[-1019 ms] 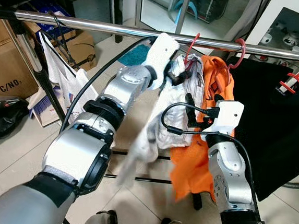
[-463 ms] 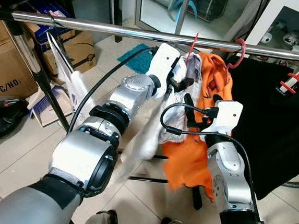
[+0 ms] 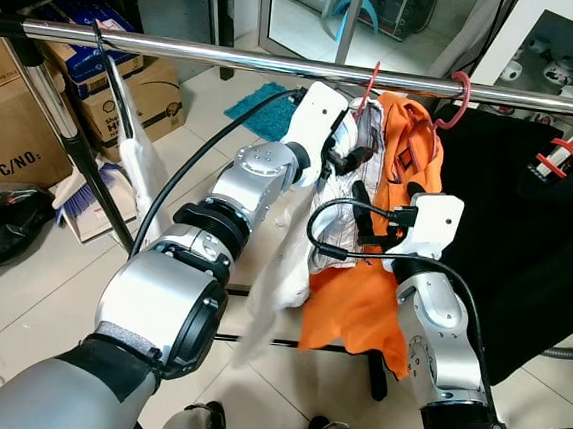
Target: Hang hanger
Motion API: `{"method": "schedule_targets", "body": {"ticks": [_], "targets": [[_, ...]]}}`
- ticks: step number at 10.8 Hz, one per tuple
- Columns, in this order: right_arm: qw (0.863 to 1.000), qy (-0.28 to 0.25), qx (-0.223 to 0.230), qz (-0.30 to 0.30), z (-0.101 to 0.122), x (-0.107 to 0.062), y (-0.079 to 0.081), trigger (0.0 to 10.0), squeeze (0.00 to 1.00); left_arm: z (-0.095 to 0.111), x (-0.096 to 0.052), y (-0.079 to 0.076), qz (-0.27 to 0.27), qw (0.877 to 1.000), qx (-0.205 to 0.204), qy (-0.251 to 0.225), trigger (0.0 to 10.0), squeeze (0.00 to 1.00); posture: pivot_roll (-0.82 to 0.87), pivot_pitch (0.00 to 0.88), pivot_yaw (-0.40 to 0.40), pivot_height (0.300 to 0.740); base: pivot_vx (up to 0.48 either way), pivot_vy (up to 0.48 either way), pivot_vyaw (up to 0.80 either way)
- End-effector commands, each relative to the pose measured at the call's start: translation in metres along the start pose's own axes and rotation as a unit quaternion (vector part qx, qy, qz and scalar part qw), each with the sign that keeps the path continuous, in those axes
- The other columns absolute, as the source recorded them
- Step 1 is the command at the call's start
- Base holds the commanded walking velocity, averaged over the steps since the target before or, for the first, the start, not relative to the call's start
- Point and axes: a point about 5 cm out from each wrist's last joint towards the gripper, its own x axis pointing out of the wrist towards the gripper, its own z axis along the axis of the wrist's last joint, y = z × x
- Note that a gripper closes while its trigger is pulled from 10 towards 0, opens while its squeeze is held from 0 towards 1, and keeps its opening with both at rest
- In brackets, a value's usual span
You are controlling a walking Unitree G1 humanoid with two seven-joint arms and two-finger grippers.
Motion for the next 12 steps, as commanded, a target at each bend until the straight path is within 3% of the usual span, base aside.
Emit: {"method": "schedule_targets", "body": {"ticks": [1, 3, 5, 8, 10, 12], "targets": [[1.0, 0.011, 0.0, 0.001, -0.003, 0.001, 0.0, 10.0, 0.0, 0.0, 0.002, -0.004, -0.004, 1.0, 0.004, 0.003, 0.0, 0.0, -0.16, 0.14, -0.02, 0.74, 0.0, 0.0, 0.0], [1.0, 0.01, 0.0, 0.004, -0.003, 0.001, 0.0, 10.0, 0.0, 0.002, 0.002, -0.004, 0.01, 1.0, -0.007, -0.011, 0.0, 0.0, -0.15, 0.129, -0.021, 0.74, 0.0, 0.0, 0.0], [1.0, 0.011, -0.001, 0.006, -0.003, 0.002, 0.0, 10.0, 0.0, 0.003, 0.002, -0.005, 0.018, 0.999, 0.015, -0.022, 0.0, 0.0, -0.15, 0.124, -0.024, 0.74, 0.0, 0.0, 0.0], [1.0, 0.013, -0.001, 0.007, -0.005, 0.002, 0.0, 10.0, 0.0, -0.002, -0.003, 0.001, 0.034, 0.998, 0.017, -0.039, 0.0, 0.0, -0.14, 0.116, -0.024, 0.74, 0.0, 0.0, 0.0], [1.0, 0.015, -0.001, 0.004, -0.006, 0.001, -0.001, 10.0, 0.0, 0.01, -0.011, -0.01, 0.018, 0.992, 0.059, -0.113, 0.0, 0.0, -0.14, 0.113, -0.023, 0.74, 0.0, 0.0, 0.0], [1.0, 0.017, -0.001, 0.004, -0.007, 0.001, -0.001, 10.0, 0.0, 0.018, -0.02, -0.021, 0.003, 0.987, 0.076, -0.142, 0.0, 0.0, -0.13, 0.113, -0.025, 0.74, 0.0, 0.0, 0.0]]}}
